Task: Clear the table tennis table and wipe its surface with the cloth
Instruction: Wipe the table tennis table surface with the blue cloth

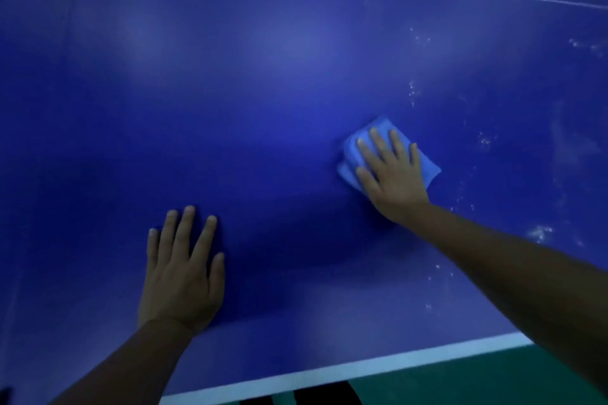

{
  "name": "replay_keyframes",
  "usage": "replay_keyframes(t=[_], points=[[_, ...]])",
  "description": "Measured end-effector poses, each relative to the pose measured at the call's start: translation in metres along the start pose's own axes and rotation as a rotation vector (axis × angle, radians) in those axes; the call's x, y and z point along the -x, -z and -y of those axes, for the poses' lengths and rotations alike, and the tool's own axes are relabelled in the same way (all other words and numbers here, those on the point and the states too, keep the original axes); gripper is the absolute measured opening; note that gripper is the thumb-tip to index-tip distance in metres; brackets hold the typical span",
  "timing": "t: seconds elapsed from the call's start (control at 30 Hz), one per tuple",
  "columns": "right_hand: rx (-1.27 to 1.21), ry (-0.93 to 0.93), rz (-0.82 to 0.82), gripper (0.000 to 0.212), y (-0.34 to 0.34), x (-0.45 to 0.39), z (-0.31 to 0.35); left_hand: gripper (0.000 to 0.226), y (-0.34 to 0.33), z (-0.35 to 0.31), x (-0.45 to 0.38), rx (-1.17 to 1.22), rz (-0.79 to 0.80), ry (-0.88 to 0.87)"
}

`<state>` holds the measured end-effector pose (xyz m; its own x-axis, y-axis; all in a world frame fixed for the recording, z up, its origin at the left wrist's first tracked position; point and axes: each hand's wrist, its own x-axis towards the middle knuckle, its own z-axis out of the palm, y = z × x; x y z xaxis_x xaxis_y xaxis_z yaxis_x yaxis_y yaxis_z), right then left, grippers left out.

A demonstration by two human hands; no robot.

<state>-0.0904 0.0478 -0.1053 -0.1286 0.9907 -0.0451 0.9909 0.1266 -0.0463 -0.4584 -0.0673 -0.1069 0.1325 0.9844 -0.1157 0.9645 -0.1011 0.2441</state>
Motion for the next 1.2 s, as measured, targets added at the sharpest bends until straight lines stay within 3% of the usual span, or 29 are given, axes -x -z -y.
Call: replay_keyframes(t=[0.03,0.1,0.23,0.33,0.4,0.47,0.53,0.6,0.7,0.77,0.83,0.9,0.97,1.0,1.07,1.13,1.2], points=[[-0.031,-0.128,-0.008,0.062,-0.001,-0.002,0.008,0.063,0.000,0.000,0.001,0.005,-0.012,-0.002],[-0.013,-0.152,-0.046,0.061,-0.010,0.029,0.041,0.063,-0.001,0.001,0.002,0.023,-0.031,-0.011],[-0.022,0.261,0.014,0.053,-0.018,0.166,0.097,0.066,-0.002,0.003,0.003,0.050,-0.036,-0.007],[-0.007,0.433,0.118,0.054,-0.013,0.192,0.080,0.068,-0.003,0.004,0.004,0.044,-0.043,-0.019],[0.018,0.293,0.104,0.057,-0.012,0.168,0.065,0.068,-0.003,0.004,0.003,0.050,-0.052,-0.016],[-0.014,0.003,0.067,0.065,-0.012,0.141,0.061,0.068,-0.003,0.003,0.004,0.054,-0.057,-0.019],[-0.084,-0.267,0.028,0.069,-0.014,0.125,0.081,0.068,-0.002,0.003,0.004,0.055,-0.057,-0.018],[-0.095,-0.354,-0.001,0.066,-0.017,0.134,0.120,0.068,-0.002,0.003,0.004,0.067,-0.049,-0.015],[-0.074,0.046,0.013,0.054,-0.024,0.193,0.157,0.068,-0.002,0.004,0.004,0.090,-0.046,-0.008],[-0.047,0.209,0.079,0.053,-0.023,0.222,0.136,0.070,0.000,0.005,0.003,0.106,-0.020,-0.017],[0.021,0.098,0.049,0.055,-0.022,0.226,0.094,0.076,0.005,0.007,0.003,0.167,0.032,-0.016],[-0.012,-0.269,0.033,0.058,-0.017,0.215,0.066,0.078,0.011,0.008,0.010,0.225,0.041,0.017],[-0.097,-0.588,0.034,0.058,-0.015,0.197,0.079,0.074,0.015,0.004,0.025,0.221,-0.018,0.049],[-0.115,-0.598,0.011,0.057,-0.014,0.193,0.099,0.071,0.014,-0.002,0.034,0.205,-0.051,0.045],[-0.125,-0.298,-0.017,0.056,-0.018,0.201,0.140,0.068,0.008,-0.025,0.050,0.198,-0.107,0.006],[-0.096,-0.016,0.027,0.054,-0.025,0.217,0.131,0.066,-0.002,-0.054,0.062,0.216,-0.118,-0.020],[-0.041,-0.115,0.016,0.055,-0.026,0.223,0.071,0.066,-0.014,-0.077,0.072,0.198,-0.091,-0.034]])
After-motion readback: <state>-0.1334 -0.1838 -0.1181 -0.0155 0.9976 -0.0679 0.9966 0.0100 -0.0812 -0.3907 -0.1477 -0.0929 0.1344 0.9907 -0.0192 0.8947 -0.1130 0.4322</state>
